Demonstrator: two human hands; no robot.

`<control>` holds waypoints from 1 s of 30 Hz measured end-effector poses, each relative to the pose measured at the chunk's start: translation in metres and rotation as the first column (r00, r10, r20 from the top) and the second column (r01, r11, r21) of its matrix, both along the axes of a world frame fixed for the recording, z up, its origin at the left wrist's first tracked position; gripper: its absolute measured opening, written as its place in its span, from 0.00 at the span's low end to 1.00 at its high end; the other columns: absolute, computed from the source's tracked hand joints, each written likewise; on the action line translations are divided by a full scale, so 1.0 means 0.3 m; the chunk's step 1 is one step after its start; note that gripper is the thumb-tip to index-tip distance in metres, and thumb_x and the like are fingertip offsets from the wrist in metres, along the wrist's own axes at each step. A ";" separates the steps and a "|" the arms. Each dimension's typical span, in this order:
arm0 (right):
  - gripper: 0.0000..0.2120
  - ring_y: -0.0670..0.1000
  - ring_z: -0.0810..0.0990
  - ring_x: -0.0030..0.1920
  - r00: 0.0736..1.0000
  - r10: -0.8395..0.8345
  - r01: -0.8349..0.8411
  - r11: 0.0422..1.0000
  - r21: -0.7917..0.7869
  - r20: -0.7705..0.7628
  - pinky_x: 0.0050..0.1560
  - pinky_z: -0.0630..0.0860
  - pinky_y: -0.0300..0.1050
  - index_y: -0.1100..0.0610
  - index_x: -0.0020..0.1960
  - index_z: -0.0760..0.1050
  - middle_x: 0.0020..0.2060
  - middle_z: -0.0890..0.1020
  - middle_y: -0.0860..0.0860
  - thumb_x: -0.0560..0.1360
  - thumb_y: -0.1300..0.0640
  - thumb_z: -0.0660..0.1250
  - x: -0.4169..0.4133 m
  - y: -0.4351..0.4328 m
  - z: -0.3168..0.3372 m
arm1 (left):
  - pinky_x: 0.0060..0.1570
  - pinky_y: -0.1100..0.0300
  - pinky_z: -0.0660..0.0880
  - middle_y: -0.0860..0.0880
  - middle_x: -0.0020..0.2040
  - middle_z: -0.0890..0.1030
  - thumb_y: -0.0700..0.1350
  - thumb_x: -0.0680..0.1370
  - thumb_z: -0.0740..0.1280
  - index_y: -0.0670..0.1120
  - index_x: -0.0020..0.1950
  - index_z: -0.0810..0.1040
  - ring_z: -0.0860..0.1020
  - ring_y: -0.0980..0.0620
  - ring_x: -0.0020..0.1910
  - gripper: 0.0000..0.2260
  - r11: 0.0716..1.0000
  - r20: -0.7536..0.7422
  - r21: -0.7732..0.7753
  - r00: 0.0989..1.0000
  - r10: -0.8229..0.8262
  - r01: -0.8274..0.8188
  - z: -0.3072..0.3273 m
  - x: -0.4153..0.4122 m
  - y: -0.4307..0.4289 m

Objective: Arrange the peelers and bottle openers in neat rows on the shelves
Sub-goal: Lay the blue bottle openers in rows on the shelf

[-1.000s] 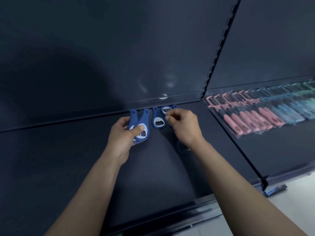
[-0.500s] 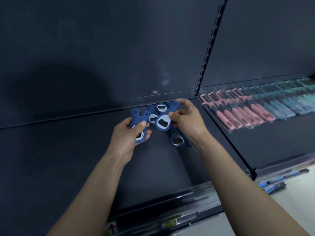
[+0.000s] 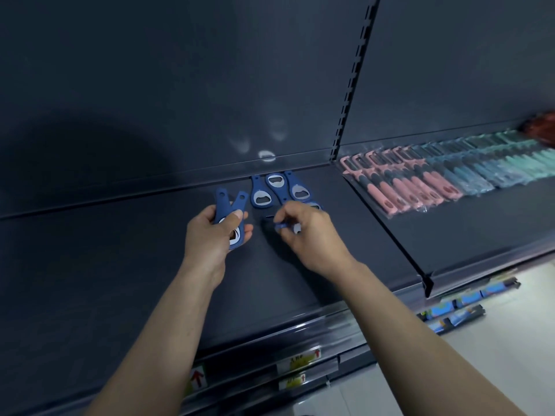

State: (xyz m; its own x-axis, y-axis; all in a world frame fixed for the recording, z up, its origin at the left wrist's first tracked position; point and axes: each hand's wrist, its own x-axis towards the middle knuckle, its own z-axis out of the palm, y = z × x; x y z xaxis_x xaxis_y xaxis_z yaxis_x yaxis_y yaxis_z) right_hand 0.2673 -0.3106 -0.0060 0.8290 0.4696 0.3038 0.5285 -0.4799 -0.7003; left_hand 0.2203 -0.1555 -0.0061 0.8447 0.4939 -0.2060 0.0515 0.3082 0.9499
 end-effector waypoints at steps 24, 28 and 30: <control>0.10 0.55 0.74 0.57 0.983 0.031 0.037 0.931 -0.362 0.180 0.60 0.68 0.48 0.62 0.54 0.79 0.53 0.80 0.54 0.75 0.60 0.66 -0.037 -0.026 -0.064 | 0.34 0.61 0.79 0.41 0.48 0.81 0.36 0.72 0.71 0.40 0.50 0.77 0.83 0.50 0.35 0.08 0.996 -0.021 -0.041 0.997 -0.076 0.075 -0.004 -0.046 -0.006; 0.10 0.54 0.73 0.59 0.981 0.037 0.036 0.929 -0.368 0.189 0.61 0.66 0.45 0.61 0.55 0.78 0.54 0.79 0.53 0.75 0.59 0.65 -0.035 -0.030 -0.063 | 0.34 0.61 0.79 0.42 0.47 0.81 0.36 0.73 0.70 0.40 0.50 0.77 0.83 0.50 0.35 0.07 0.996 -0.018 -0.048 0.997 -0.071 0.070 -0.004 -0.043 -0.004; 0.10 0.53 0.73 0.59 0.980 0.049 0.027 0.927 -0.374 0.192 0.61 0.66 0.43 0.61 0.55 0.78 0.54 0.79 0.52 0.75 0.59 0.65 -0.035 -0.034 -0.061 | 0.35 0.61 0.79 0.43 0.46 0.81 0.36 0.74 0.69 0.41 0.49 0.78 0.83 0.50 0.36 0.05 0.995 -0.009 -0.060 0.997 -0.078 0.077 -0.006 -0.041 -0.003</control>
